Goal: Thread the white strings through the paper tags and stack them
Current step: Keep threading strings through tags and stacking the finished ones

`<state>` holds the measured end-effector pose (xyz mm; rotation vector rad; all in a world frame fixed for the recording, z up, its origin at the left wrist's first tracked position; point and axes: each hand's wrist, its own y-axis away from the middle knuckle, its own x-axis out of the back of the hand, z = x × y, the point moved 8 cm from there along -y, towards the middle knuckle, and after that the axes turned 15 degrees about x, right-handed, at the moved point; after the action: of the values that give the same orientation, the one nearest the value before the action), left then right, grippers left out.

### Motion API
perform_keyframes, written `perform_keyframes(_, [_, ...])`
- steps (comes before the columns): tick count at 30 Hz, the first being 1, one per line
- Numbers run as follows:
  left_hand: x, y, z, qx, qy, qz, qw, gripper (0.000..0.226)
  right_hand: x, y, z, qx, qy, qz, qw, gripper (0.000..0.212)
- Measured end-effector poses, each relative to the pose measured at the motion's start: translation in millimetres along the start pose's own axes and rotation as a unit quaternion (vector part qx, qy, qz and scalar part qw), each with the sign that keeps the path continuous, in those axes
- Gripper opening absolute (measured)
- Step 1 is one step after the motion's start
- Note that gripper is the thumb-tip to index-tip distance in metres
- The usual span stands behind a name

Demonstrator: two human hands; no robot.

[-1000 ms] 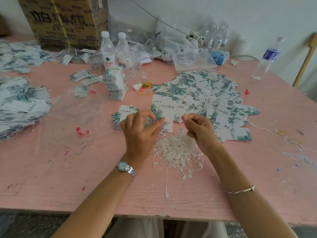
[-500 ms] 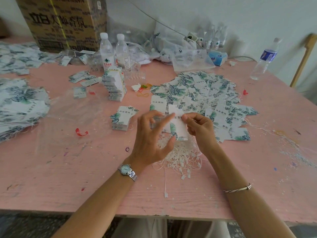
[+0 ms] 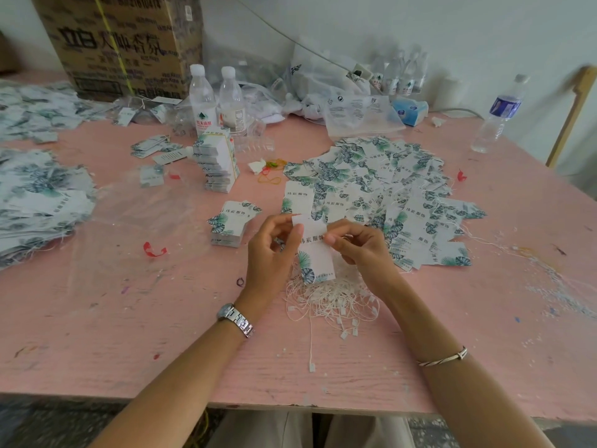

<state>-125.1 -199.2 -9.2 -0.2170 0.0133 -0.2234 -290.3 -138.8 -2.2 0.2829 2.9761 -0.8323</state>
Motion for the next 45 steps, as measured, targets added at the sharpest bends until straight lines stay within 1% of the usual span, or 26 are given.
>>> perform_keyframes(5, [-2.5,-0.2,-2.1,0.024,0.036,-0.018,0.999,0.016,8.5,-0.1,3.1,-0.017,-0.013,0.038,0.999,0.006])
perform_keyframes(8, [-6.4,-0.2,-3.6,0.028,0.041,-0.035,0.998,0.017,13.0,-0.5,4.5,-0.03,-0.018,0.05,0.998,0.017])
perform_keyframes(13, [-14.8,1.9,-3.4,0.026,0.043,-0.074,0.996,0.014,7.6,2.0,8.2,-0.043,-0.016,0.03,0.998,0.013])
perform_keyframes(17, [-21.8,6.6,0.4,-0.002,0.022,-0.102,0.995,0.014,4.4,3.7,12.4,-0.057,-0.009,0.022,0.998,0.014])
perform_keyframes(20, [-25.5,8.6,-0.8,0.004,0.013,-0.111,0.994,0.018,6.3,4.8,16.1,-0.064,-0.008,0.02,0.998,0.026])
perform_keyframes(22, [-25.6,8.5,-1.7,0.012,0.011,-0.112,0.994,0.018,4.3,4.6,16.2,-0.065,-0.016,0.009,0.998,0.019])
perform_keyframes(24, [-24.9,8.9,0.3,0.001,0.0,-0.107,0.994,0.02,2.7,4.1,15.6,-0.064,-0.017,0.0,0.998,0.017])
perform_keyframes(27, [-22.3,11.3,4.4,-0.023,-0.035,-0.084,0.996,0.034,2.3,3.7,15.6,-0.061,-0.01,-0.009,0.998,0.019])
perform_keyframes(29, [-17.2,14.1,12.1,-0.073,-0.079,-0.046,0.993,0.038,4.0,3.9,17.2,-0.066,-0.001,-0.006,0.998,0.024])
perform_keyframes(31, [-14.1,18.0,22.5,-0.138,-0.128,-0.009,0.982,0.032,4.6,3.9,17.5,-0.065,0.001,-0.005,0.998,0.02])
perform_keyframes(33, [-13.5,20.5,28.9,-0.175,-0.142,0.006,0.974,0.023,2.8,3.5,16.0,-0.059,-0.002,-0.012,0.998,0.015])
perform_keyframes(34, [-13.5,21.5,30.7,-0.187,-0.138,0.006,0.973,0.02,1.3,3.3,14.8,-0.054,-0.003,-0.015,0.998,0.015])
perform_keyframes(37, [-12.8,23.6,34.1,-0.206,-0.127,0.007,0.97,0.016,-1.4,2.5,11.1,-0.042,-0.012,-0.023,0.999,0.018])
perform_keyframes(41, [-8.0,26.1,38.3,-0.238,-0.139,0.04,0.96,0.011,-3.4,2.9,8.5,-0.042,-0.022,-0.022,0.999,0.011])
perform_keyframes(45, [-7.5,27.2,38.3,-0.232,-0.138,0.052,0.962,0.014,-5.1,4.1,8.3,-0.041,-0.01,-0.022,0.999,0.012])
